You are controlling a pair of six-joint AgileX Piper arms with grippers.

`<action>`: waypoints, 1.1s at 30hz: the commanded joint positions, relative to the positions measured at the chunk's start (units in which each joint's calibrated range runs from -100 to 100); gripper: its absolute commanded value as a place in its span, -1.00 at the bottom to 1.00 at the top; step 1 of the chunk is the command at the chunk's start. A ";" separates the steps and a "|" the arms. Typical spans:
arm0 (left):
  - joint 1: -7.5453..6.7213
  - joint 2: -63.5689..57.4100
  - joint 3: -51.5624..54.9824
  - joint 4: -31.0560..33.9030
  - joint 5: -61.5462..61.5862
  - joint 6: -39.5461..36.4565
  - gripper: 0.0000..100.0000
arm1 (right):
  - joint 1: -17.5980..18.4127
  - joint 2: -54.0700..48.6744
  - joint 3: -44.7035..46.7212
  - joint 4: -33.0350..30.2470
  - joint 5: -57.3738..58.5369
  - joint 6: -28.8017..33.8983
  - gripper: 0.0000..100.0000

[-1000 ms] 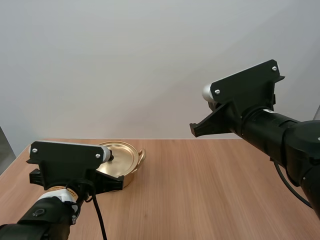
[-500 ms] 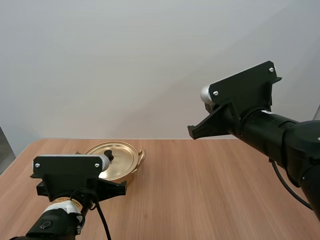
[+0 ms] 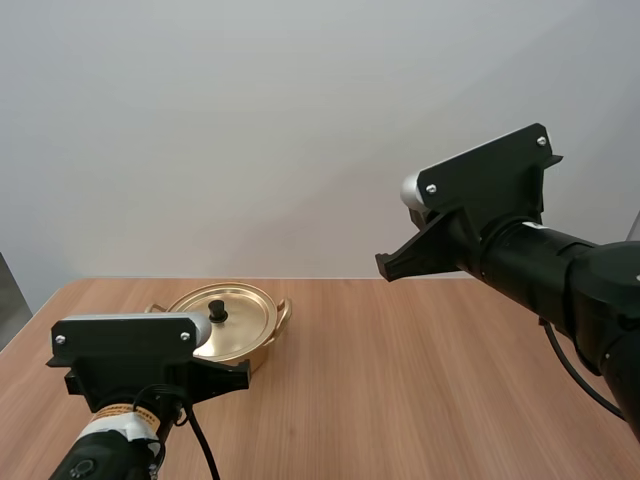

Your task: Open the pot, put the car inside, and close it

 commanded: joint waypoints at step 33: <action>0.03 -1.50 1.04 0.25 0.24 -0.01 -1.00 | 1.38 -0.54 0.86 -2.39 -2.07 3.81 -1.00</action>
